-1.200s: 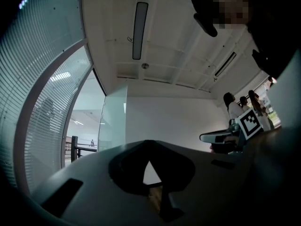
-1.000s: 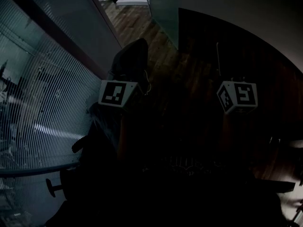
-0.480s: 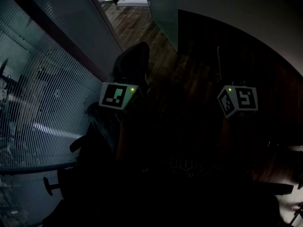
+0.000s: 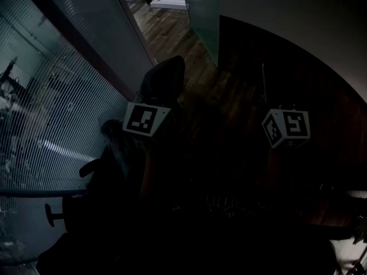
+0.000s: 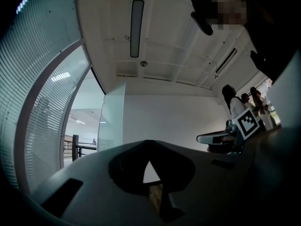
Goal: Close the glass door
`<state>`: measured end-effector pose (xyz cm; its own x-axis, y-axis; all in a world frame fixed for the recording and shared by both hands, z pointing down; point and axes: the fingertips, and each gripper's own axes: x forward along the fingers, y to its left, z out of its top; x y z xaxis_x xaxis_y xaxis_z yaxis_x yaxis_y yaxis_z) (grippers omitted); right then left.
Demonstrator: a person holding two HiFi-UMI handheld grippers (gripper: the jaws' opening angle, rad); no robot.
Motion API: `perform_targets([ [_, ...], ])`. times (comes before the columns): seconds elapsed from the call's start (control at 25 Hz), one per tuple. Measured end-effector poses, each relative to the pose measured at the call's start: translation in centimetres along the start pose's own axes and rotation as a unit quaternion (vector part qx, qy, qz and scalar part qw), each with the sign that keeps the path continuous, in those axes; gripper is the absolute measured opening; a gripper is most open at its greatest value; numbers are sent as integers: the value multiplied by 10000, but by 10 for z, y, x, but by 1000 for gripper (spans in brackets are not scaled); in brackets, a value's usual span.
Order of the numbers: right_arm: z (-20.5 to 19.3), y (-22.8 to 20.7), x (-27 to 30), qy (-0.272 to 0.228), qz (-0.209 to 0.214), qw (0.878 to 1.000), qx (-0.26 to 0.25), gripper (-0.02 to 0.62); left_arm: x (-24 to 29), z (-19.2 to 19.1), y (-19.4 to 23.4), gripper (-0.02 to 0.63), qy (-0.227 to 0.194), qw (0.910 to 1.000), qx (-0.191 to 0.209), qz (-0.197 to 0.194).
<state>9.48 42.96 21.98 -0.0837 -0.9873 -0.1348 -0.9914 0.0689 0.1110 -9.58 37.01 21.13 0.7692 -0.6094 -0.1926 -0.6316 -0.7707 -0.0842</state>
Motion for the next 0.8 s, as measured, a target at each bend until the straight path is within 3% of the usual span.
perform_targets([
  [0.32, -17, -13, 17, 45, 56, 9998, 198, 3, 26, -11, 1, 2, 11, 10000, -19, -51],
  [0.8, -31, -62, 102, 72, -198, 9997, 151, 3, 128, -30, 45, 2, -163, 9989, -163, -403],
])
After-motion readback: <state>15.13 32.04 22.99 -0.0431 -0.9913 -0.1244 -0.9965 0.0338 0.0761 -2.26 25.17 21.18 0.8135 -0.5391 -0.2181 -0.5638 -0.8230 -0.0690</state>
